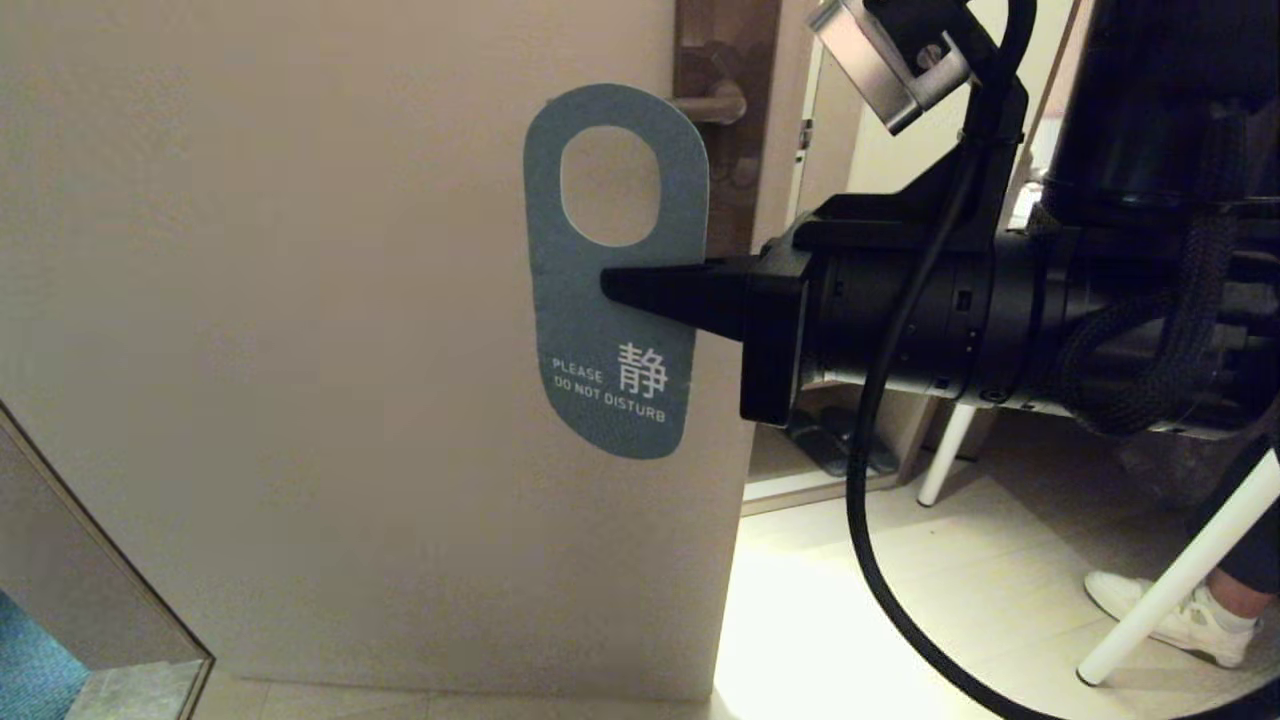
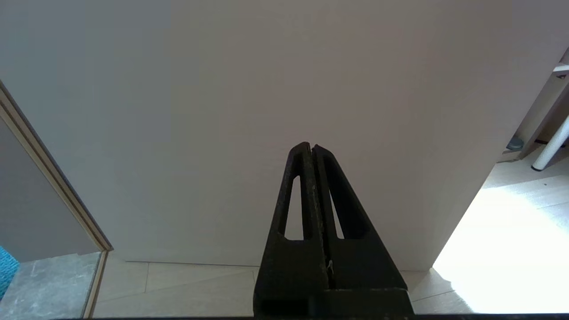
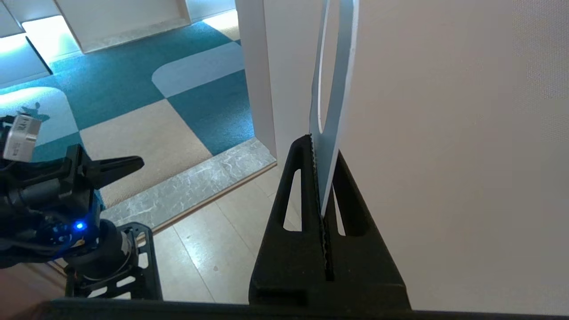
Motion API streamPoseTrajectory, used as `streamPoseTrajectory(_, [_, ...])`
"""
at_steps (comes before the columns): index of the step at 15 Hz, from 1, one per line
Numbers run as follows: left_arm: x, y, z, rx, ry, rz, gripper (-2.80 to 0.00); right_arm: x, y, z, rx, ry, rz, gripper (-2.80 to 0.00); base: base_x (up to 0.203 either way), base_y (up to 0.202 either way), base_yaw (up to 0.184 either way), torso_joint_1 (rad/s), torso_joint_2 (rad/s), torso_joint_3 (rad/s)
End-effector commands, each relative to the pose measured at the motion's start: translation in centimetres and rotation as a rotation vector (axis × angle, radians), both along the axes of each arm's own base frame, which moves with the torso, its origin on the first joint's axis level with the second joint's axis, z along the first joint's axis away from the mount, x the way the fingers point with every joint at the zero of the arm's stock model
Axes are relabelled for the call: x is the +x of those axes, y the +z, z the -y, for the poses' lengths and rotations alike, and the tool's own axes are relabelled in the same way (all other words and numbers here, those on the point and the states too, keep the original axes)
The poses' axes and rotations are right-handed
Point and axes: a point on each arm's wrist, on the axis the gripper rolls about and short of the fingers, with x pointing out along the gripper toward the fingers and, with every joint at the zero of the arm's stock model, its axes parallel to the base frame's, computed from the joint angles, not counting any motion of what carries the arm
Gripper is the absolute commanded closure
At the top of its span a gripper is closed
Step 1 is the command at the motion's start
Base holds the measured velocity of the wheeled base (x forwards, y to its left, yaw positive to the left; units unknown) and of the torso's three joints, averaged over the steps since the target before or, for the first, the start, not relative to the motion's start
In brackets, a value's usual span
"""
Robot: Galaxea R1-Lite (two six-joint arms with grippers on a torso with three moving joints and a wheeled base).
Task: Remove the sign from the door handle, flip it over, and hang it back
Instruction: Hand it to the other hand
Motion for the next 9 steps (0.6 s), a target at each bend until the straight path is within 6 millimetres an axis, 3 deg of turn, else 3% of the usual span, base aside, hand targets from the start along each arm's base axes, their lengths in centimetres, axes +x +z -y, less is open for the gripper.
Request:
streamPoseTrajectory(1, [0.0, 0.0, 0.0, 0.0, 0.001, 0.0, 0.0, -0.3, 0.2, 0.3, 0.005, 0.003, 0.005, 0.0, 0.0, 0.0, 0.0, 0.0, 0.0, 0.0])
streamPoseTrajectory(5, [0.0, 0.0, 0.0, 0.0, 0.001, 0.0, 0.0, -0.5, 0.2, 0.5, 0.006, 0.043, 0.0, 0.0, 0.0, 0.0, 0.0, 0.0, 0.0, 0.0])
streamPoseTrajectory(9, [0.0, 0.0, 0.0, 0.0, 0.001, 0.0, 0.0, -1.0, -1.5, 0.9, -0.031, 0.061, -0.039, 0.0, 0.0, 0.0, 0.0, 0.0, 0.0, 0.0])
